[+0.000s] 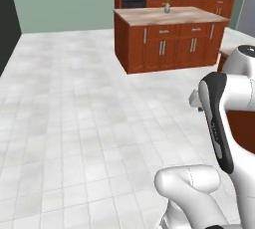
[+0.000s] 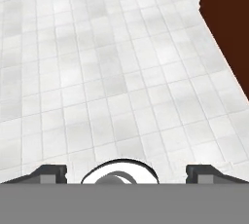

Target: There is a tray on the dining counter. Grab the cup, mug, and pitcher and place them on the tray. The pitcher may be placed next to the tray if it cannot fit the tray.

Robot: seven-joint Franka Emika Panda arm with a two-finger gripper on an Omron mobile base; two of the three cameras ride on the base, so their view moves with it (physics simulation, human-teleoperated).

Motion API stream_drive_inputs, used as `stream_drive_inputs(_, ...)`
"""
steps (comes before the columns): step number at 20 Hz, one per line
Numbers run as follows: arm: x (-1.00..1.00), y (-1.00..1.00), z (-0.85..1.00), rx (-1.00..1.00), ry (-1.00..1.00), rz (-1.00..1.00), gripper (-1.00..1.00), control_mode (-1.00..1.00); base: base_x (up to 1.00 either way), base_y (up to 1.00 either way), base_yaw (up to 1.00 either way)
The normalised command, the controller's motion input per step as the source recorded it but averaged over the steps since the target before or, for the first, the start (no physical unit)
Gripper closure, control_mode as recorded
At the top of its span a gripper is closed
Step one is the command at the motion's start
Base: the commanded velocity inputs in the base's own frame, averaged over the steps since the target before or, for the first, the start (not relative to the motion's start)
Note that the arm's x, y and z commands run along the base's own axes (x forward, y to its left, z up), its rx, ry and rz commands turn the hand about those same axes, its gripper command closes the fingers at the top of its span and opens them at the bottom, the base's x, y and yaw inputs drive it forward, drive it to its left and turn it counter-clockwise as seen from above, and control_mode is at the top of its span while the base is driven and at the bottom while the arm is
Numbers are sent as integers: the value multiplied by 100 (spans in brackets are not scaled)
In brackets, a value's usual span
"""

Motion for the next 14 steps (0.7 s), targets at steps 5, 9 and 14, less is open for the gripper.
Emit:
stream_drive_inputs(5, 0, 0, 0, 0, 0, 0, -100, 100, 100, 100, -16)
stream_drive_inputs(9, 0, 0, 0, 0, 0, 0, -100, 100, 100, 96, -15)
stream_drive_inputs(14, 0, 0, 0, 0, 0, 0, -100, 100, 100, 89, -12)
